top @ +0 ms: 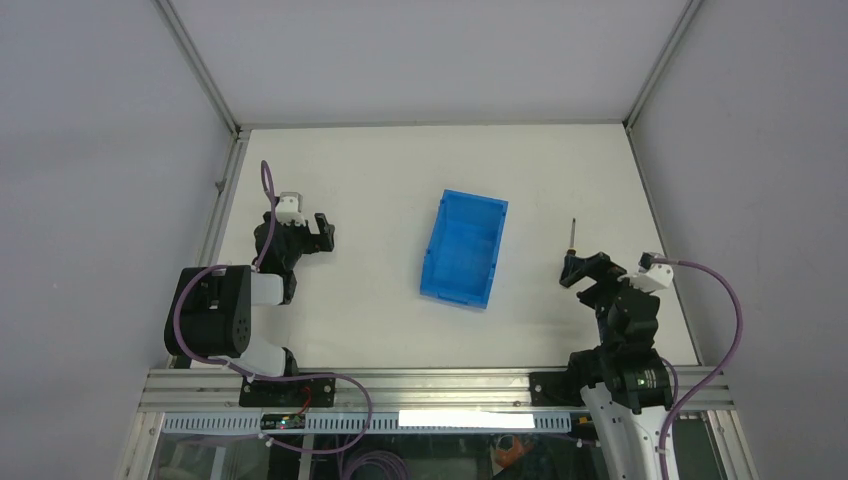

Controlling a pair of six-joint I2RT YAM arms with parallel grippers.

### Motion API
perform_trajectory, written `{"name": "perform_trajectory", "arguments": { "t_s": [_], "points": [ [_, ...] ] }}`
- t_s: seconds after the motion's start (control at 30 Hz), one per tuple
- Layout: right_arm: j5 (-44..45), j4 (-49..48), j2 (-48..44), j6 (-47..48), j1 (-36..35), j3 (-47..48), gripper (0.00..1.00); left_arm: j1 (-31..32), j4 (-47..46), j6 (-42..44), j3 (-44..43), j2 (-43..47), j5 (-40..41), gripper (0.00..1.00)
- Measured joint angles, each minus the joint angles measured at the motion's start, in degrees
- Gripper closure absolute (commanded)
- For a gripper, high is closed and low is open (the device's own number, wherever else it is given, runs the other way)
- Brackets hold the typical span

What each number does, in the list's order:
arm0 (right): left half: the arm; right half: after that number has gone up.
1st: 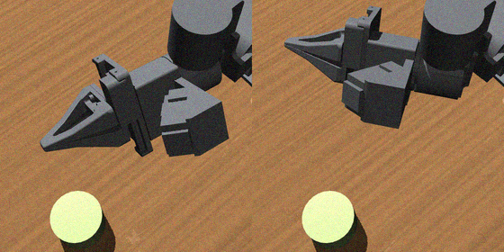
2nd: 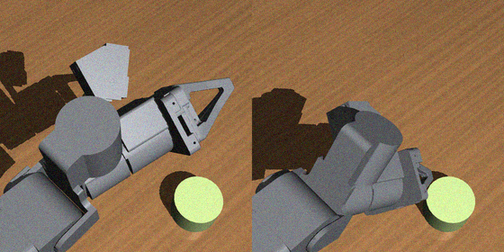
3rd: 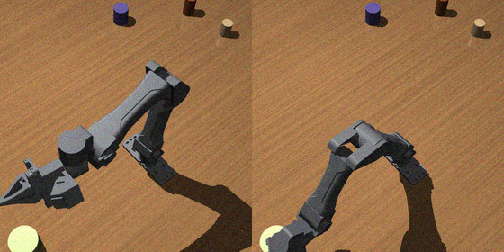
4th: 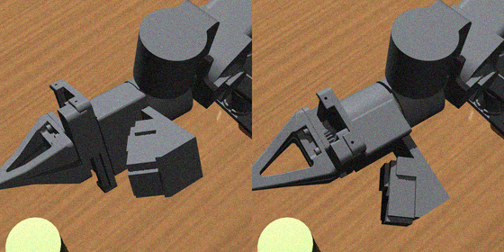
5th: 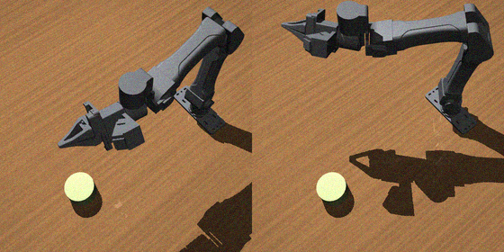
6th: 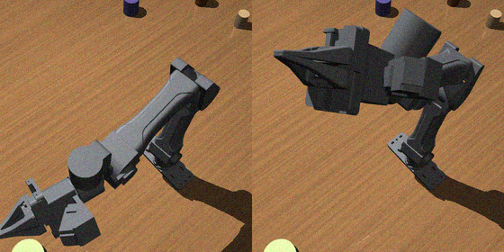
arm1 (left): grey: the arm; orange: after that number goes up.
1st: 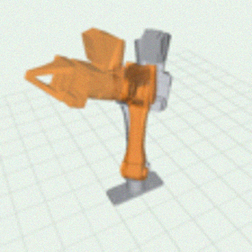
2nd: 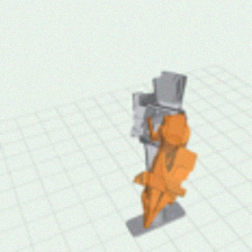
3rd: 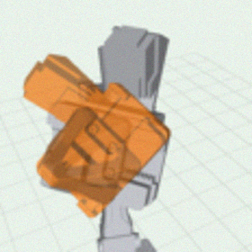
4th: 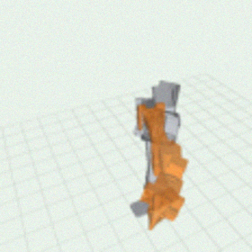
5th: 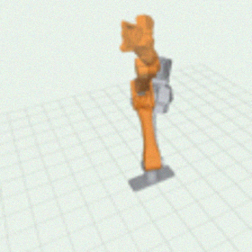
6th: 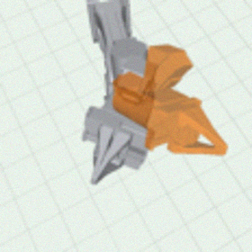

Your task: Put the screwdriver in the bin

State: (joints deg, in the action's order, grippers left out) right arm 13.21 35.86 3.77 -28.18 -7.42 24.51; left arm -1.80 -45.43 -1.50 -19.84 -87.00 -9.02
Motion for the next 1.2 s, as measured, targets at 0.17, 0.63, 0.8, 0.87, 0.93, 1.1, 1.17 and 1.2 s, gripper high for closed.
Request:
{"name": "perform_trajectory", "arguments": {
  "t_s": [0.17, 0.63, 0.8, 0.87, 0.93, 1.1, 1.17, 1.2],
  "points": [
    [1.7, -0.2, 0.1, -1.0, 0.0, 0.9, 0.01, 0.0, 0.0, 0.0, 0.0, 0.0, 0.0, 0.01],
    [2.5, 5.5, 50.2, 7.4, 0.9, 44.9, 0.01, 0.0, 0.0, 0.0, 0.0, 0.0, 0.0, 0.01],
    [-4.3, 13.0, 71.8, 9.5, 7.1, 51.8, 0.02, 0.0, 0.0, 0.0, 0.0, 0.0, 0.0, 0.01],
    [-6.7, 15.6, 78.1, 10.4, 9.0, 51.7, 0.05, 0.0, 0.0, 0.0, 0.0, 0.0, 0.0, 0.01],
    [-9.4, 17.1, 84.3, 11.3, 10.4, 50.8, 0.11, 0.0, 0.0, 0.0, 0.0, 0.0, 0.0, 0.01],
    [-13.1, 17.3, 94.8, 12.7, 11.3, 45.3, 0.17, 0.0, 0.0, 0.0, 0.0, 0.0, 0.0, 0.01],
    [-13.3, 17.0, 97.5, 12.7, 11.2, 43.3, 0.22, 0.0, 0.0, 0.0, 0.0, 0.0, 0.0, 0.01],
    [-13.2, 16.9, 98.4, 12.7, 11.1, 42.7, 0.27, 0.0, 0.0, 0.0, 0.0, 0.0, 0.0, 0.01]
  ]
}}
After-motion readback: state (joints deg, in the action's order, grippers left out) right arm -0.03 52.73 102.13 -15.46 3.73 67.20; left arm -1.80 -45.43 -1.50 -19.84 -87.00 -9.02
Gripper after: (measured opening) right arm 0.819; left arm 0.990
